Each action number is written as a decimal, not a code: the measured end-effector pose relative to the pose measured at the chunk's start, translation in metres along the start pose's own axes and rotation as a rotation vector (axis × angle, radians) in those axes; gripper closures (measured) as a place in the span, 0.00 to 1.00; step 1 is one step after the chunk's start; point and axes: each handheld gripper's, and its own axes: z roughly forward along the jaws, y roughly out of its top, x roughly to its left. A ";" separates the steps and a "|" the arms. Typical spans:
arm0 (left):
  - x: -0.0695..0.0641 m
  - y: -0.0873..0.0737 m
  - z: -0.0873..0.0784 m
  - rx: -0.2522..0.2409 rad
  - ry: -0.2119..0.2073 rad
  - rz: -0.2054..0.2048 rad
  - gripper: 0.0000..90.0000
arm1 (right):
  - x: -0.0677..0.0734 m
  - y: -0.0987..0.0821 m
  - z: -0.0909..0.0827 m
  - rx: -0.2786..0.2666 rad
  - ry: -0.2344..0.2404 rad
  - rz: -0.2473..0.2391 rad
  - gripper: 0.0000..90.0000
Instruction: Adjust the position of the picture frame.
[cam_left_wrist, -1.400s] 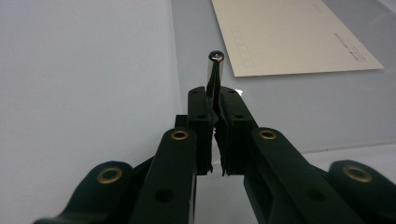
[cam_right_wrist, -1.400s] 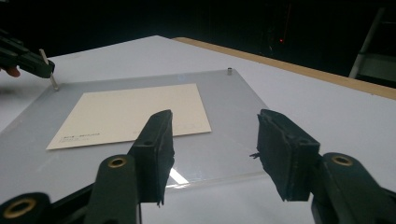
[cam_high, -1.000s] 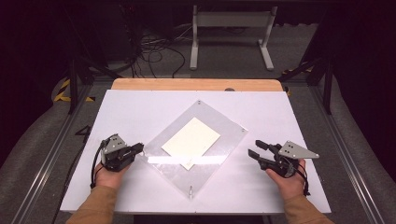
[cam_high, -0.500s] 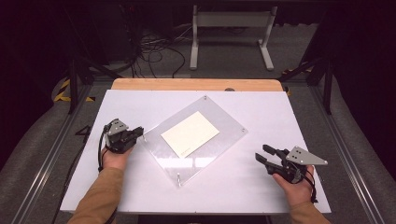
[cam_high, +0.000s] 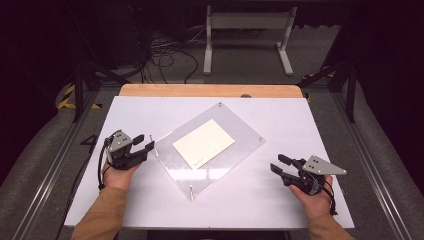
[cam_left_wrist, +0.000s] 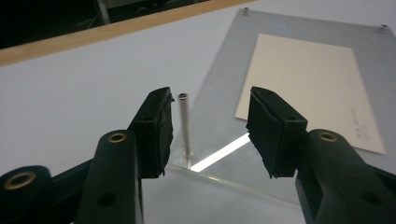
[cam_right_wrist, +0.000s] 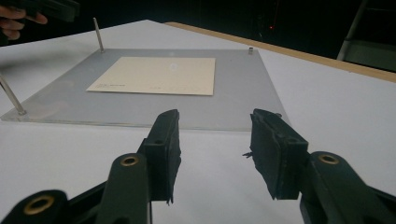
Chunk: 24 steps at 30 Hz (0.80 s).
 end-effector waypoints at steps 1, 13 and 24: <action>-0.004 0.002 -0.003 -0.007 -0.015 0.016 0.57 | 0.000 0.000 0.001 -0.001 -0.002 -0.002 0.57; -0.063 0.012 -0.009 0.026 -0.341 0.077 0.57 | 0.000 0.004 0.009 -0.003 0.029 0.001 0.58; -0.102 -0.002 0.002 0.119 -0.547 0.133 0.53 | -0.001 0.005 0.010 -0.007 0.047 0.017 0.58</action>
